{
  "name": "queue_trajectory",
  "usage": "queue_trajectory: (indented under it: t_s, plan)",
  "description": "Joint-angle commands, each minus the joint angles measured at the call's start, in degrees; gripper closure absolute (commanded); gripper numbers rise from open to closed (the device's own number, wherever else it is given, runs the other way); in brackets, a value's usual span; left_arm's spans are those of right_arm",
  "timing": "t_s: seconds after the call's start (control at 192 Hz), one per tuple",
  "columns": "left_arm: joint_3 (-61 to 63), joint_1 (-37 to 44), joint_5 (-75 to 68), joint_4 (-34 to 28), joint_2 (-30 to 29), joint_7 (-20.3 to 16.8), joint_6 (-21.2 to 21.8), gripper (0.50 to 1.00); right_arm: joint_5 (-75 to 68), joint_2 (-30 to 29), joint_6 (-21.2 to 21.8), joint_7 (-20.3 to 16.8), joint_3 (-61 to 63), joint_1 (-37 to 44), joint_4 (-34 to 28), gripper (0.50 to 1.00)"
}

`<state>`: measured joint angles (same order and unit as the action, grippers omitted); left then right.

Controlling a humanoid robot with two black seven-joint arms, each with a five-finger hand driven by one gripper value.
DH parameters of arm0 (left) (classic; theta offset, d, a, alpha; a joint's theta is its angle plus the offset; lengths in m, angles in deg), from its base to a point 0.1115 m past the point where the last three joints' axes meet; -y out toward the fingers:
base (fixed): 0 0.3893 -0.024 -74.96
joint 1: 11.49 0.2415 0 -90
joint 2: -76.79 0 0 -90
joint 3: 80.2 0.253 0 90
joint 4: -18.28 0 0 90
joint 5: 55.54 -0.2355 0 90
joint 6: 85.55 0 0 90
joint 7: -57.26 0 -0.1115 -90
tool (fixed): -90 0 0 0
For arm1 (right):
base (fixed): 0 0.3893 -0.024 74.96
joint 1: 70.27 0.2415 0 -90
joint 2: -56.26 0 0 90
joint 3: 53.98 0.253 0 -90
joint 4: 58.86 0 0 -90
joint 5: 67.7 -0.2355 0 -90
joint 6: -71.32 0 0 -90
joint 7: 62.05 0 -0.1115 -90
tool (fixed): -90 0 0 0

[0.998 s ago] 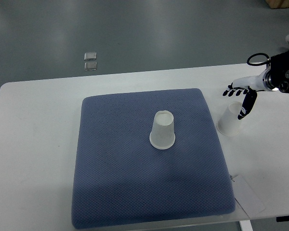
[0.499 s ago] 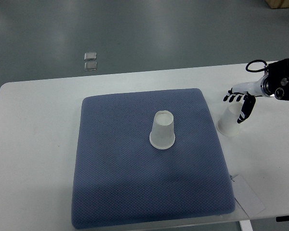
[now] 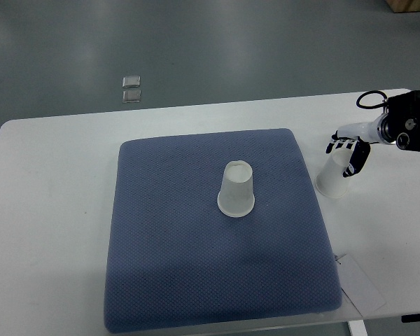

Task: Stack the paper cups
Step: 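Close the right hand on the cup and lift it up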

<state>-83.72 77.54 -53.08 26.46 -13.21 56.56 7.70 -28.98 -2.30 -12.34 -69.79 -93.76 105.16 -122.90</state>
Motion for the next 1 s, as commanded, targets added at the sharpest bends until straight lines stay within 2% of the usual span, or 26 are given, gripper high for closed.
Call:
queue_trajectory:
  t_s: [0.0, 0.229, 0.478, 0.608, 0.707, 0.915, 0.993]
  plan:
    - [0.0, 0.0, 0.0, 0.0, 0.0, 0.0, 0.0, 0.5, -0.1, -0.2, 0.4, -0.1, 0.0, 0.0, 0.1, 0.781]
    - [0.0, 0.0, 0.0, -0.1, 0.0, 0.0, 0.0, 0.5, 0.0, -0.2, 0.4, -0.1, 0.0, 0.1, 0.1, 0.828]
    - [0.0, 0.0, 0.0, 0.0, 0.0, 0.0, 0.0, 0.5, -0.4, 0.6, 1.2, 0.0, 0.1, 1.8, -0.2, 0.828]
    - [0.0, 0.0, 0.0, 0.0, 0.0, 0.0, 0.0, 0.5, -0.5, 1.6, 3.5, 0.0, 0.1, 5.1, -1.2, 0.828]
    - [0.0, 0.0, 0.0, 0.0, 0.0, 0.0, 0.0, 0.5, -0.5, 3.8, 6.2, 0.0, 0.1, 9.3, -3.2, 0.826]
    - [0.0, 0.0, 0.0, 0.0, 0.0, 0.0, 0.0, 0.5, -0.7, 10.8, 15.2, -0.1, 0.0, 23.1, -10.4, 0.826]
    - [0.0, 0.0, 0.0, 0.1, 0.0, 0.0, 0.0, 0.5, -0.7, 13.4, 20.2, -0.1, 0.0, 29.3, -11.5, 0.824]
